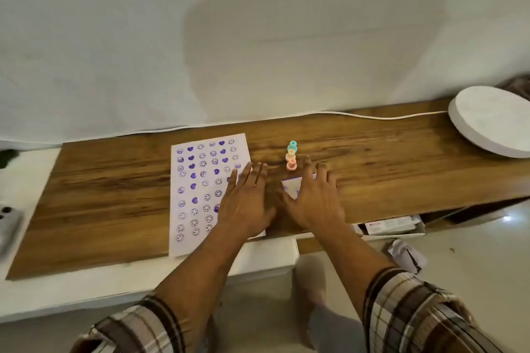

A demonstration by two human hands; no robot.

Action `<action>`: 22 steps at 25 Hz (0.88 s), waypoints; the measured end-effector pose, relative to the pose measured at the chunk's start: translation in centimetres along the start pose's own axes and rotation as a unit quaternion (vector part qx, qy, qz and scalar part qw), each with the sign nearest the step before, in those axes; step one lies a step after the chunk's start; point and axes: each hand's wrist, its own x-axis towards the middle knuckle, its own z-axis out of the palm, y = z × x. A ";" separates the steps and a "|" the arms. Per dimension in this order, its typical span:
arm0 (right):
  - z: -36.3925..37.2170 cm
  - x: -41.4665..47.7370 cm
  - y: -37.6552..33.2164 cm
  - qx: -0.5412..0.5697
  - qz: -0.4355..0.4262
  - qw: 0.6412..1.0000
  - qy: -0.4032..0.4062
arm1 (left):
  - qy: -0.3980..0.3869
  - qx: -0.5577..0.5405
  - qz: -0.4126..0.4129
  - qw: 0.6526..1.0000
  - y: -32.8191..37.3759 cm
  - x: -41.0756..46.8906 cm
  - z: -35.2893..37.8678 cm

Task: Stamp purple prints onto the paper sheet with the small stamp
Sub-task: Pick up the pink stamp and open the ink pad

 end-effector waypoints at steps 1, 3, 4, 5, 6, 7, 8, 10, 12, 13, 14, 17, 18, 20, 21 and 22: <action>0.4 0.3 -0.1 0.005 0.010 1.000 -0.001 | -0.001 -0.017 0.008 1.000 0.4 0.8 0.4; 1.0 0.7 -0.3 0.014 0.034 0.999 0.013 | -0.012 -0.050 0.007 0.999 0.9 1.8 1.1; 1.1 0.8 -0.5 0.022 0.038 0.999 0.010 | -0.018 -0.073 0.001 0.997 1.2 2.0 1.2; 1.2 0.9 -0.6 0.034 0.043 0.998 0.008 | -0.018 -0.094 -0.011 0.995 1.4 2.3 1.6; 1.3 0.9 -0.8 0.047 0.049 0.998 0.005 | -0.016 -0.112 -0.024 0.993 1.5 2.4 1.8; 1.3 0.9 -0.8 0.060 0.055 0.997 0.002 | -0.011 -0.126 -0.035 0.991 1.4 2.5 2.0; 1.2 0.9 -0.8 0.071 0.061 0.996 -0.001 | -0.008 -0.135 -0.040 0.990 1.4 2.5 2.0; 1.1 0.9 -0.8 0.093 0.072 0.993 0.003 | -0.003 -0.157 -0.040 0.987 1.3 2.7 2.3; 1.1 1.0 -0.8 0.118 0.081 0.990 0.004 | 0.000 -0.180 -0.041 0.983 1.3 2.6 2.4; 1.0 1.1 -0.8 0.131 0.087 0.988 0.003 | 0.002 -0.190 -0.043 0.981 1.2 2.6 2.5; 1.0 1.2 -0.7 0.143 0.093 0.985 0.002 | 0.002 -0.199 -0.046 0.979 1.2 2.5 2.4; 0.7 1.4 -0.5 0.211 0.119 0.970 0.003 | 0.004 -0.200 -0.036 0.979 0.9 2.5 2.5; 0.7 1.6 -0.3 0.241 0.130 0.962 0.011 | 0.006 -0.198 -0.032 0.980 0.8 2.5 2.7; 0.4 1.9 0.5 0.296 0.146 0.943 0.038 | 0.009 -0.185 -0.030 0.982 0.5 2.5 2.9; 0.1 2.2 1.3 0.312 0.155 0.936 0.056 | 0.007 -0.176 -0.028 0.984 0.5 2.6 2.9; -0.2 2.6 2.2 0.316 0.164 0.932 0.075 | 0.002 -0.169 -0.029 0.985 0.5 2.6 2.9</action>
